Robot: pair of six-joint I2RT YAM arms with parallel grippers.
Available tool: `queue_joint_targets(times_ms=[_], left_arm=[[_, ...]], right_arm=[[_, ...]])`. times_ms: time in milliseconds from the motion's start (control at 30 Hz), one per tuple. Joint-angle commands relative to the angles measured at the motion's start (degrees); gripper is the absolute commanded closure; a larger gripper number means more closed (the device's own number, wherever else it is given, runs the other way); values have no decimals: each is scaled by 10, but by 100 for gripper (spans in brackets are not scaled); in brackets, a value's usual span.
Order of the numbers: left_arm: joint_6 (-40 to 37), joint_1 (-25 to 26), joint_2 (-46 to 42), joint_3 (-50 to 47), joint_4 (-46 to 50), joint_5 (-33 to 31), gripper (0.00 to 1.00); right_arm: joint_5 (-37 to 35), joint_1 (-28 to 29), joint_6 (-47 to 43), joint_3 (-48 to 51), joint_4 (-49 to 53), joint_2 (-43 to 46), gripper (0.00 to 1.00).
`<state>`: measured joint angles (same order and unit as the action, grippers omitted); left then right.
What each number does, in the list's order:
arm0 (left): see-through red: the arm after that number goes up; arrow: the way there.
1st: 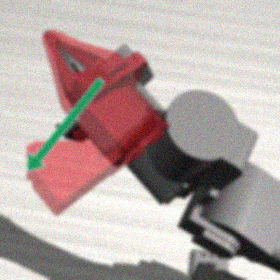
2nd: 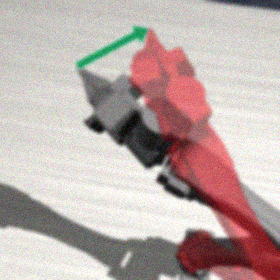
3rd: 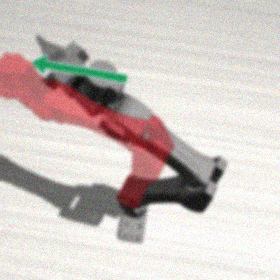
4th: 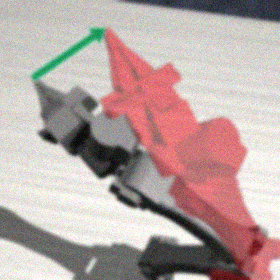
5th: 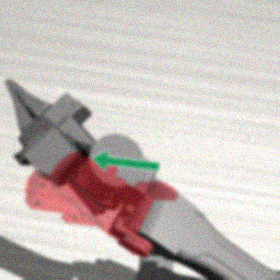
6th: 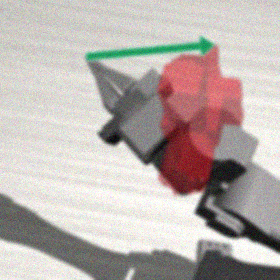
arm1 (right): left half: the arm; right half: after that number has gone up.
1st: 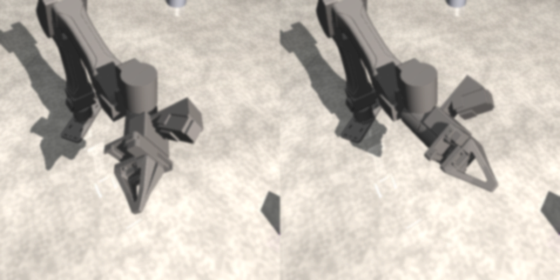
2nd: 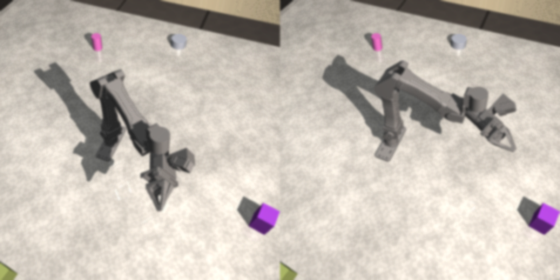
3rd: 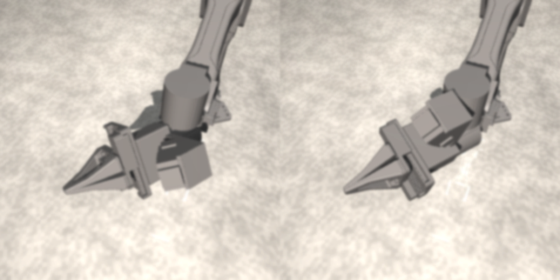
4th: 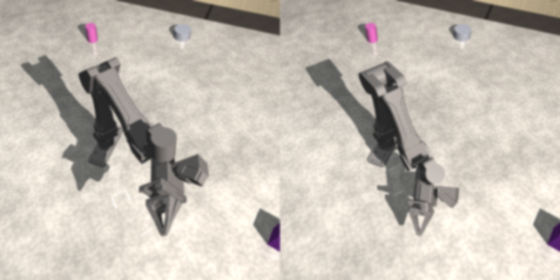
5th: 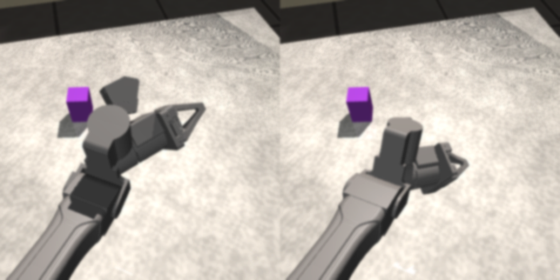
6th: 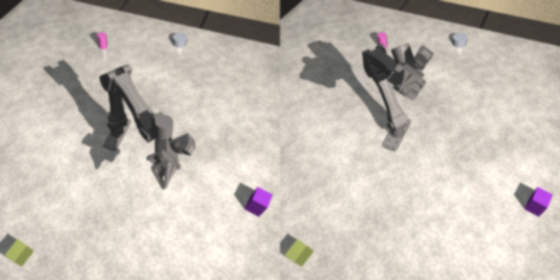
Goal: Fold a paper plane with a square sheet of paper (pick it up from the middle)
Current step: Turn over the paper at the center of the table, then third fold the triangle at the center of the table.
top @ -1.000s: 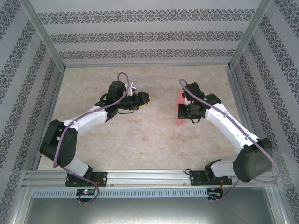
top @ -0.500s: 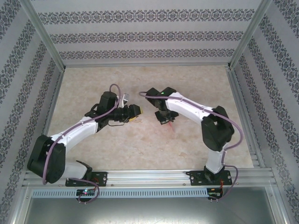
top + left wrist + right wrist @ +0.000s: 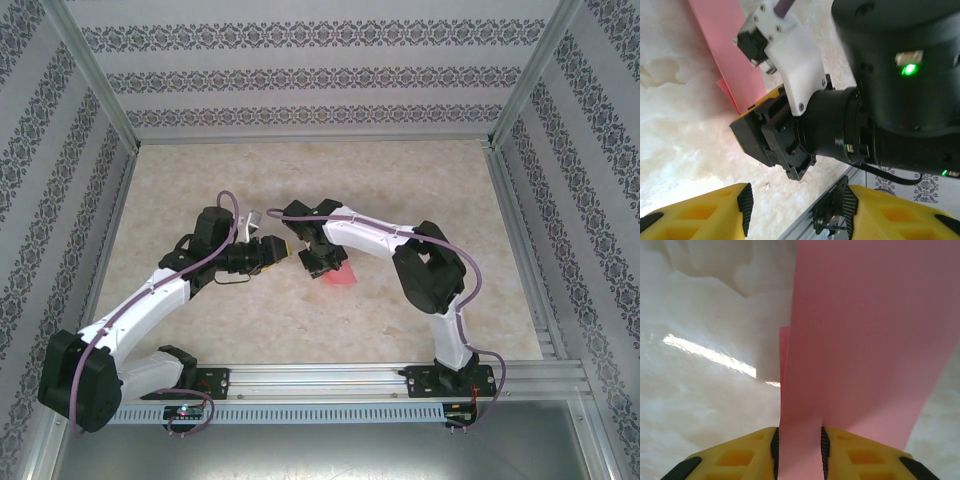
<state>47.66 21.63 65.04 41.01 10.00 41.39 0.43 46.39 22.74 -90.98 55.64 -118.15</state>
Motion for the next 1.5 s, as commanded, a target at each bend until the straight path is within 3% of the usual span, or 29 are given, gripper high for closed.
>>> queue_joint_targets(times_ms=[0, 300, 600, 967, 1167, 1467], left_arm=[[-20, -8, -8, -9, 28, -4, 46], [-30, -8, 26, -5, 12, -3, 47], [-45, -1, 124, 46, -25, 4, 50], [-85, 28, 286, 150, -32, -7, 60], [-107, 29, 358, 205, -15, -11, 65], [-138, 30, 439, 266, 22, -22, 69]], right_arm=[[48, 5, 15, 14, -47, -3, 69], [154, -37, 40, 119, -174, 85, 58], [177, -119, 40, 235, -216, 213, 53], [235, -179, 33, 323, -254, 239, 51], [268, -187, 39, 336, -285, 226, 57], [298, -195, 45, 337, -296, 222, 79]])
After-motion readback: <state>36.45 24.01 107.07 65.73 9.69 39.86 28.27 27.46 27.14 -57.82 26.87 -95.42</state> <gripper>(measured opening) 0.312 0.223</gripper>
